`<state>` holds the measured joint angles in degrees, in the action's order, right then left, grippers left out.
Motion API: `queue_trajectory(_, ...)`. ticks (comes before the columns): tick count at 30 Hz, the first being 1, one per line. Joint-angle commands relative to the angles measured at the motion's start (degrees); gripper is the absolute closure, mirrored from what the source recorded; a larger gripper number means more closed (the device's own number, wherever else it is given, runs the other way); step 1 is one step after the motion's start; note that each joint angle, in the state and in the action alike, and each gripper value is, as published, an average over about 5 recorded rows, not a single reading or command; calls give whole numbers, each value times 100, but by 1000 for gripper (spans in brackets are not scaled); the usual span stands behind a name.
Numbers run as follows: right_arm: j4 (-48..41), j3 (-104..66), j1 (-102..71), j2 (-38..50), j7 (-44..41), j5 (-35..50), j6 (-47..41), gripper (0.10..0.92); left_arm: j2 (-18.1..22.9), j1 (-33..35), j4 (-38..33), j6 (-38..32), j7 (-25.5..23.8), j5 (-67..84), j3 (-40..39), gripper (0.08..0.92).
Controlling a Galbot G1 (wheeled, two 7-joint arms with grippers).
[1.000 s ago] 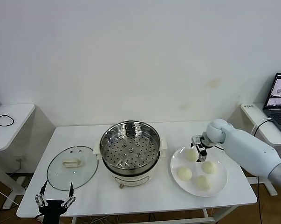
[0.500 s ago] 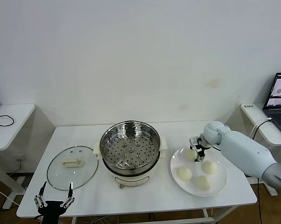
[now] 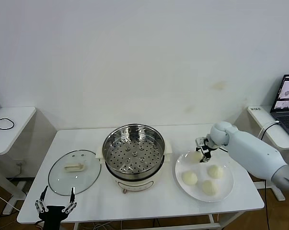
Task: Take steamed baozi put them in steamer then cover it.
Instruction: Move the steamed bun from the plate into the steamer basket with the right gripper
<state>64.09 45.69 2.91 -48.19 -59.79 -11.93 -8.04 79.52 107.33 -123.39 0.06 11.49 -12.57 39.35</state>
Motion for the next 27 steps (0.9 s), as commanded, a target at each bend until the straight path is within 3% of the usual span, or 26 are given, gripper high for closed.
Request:
queue_trajectory(1, 666, 557, 1289, 344, -162, 889, -14, 423, -21, 5, -6, 5, -4, 16, 1, 177)
queue_trajectory(10, 996, 1695, 3252, 25, -140, 1848, 22, 423, -154, -33, 19, 72, -99, 385, 38, 177)
queue_trajectory(20, 1044, 2120, 3649, -1317, 292, 2791, 256, 423, -181, -174, 116, 137, -303, 1131, 28, 177)
queue_trajectory(24, 849, 2288, 3493, -2037, 391, 2765, 529, 423, -156, -188, 85, 135, -314, 1115, 30, 177)
queue_trajectory(27, 528, 2410, 3324, -2495, 424, 2262, 916, 423, -136, -197, 29, 140, -337, 1074, 44, 177)
